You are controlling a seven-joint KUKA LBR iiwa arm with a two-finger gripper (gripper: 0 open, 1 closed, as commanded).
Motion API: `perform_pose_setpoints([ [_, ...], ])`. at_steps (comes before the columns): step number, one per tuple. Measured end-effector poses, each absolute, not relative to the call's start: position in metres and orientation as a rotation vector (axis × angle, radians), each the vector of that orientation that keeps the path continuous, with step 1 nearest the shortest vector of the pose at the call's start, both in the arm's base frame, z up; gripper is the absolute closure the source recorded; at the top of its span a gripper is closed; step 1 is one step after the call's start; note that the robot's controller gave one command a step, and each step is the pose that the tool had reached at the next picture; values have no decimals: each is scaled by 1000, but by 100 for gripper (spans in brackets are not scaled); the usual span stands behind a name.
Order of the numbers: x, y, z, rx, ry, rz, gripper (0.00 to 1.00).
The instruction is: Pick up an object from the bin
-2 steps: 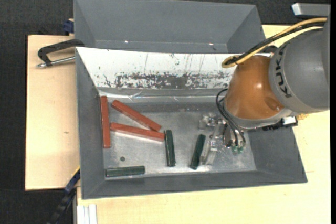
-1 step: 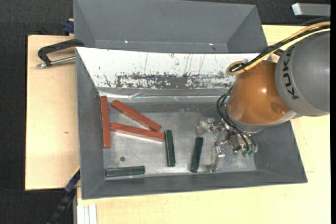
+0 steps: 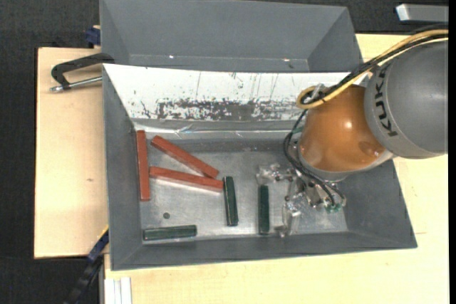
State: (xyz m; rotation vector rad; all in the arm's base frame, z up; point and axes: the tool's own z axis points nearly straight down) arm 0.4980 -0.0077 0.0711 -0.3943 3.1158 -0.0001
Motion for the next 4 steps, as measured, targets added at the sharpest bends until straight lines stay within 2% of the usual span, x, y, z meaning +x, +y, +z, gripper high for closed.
perform_pose_setpoints([
  [1,512,9,71,-820,3026,0,0],
  [2,542,23,71,-1632,2678,0,100],
  [3,542,23,71,-1632,2678,1,100],
  [4,535,10,272,-1701,2632,-2,100],
])
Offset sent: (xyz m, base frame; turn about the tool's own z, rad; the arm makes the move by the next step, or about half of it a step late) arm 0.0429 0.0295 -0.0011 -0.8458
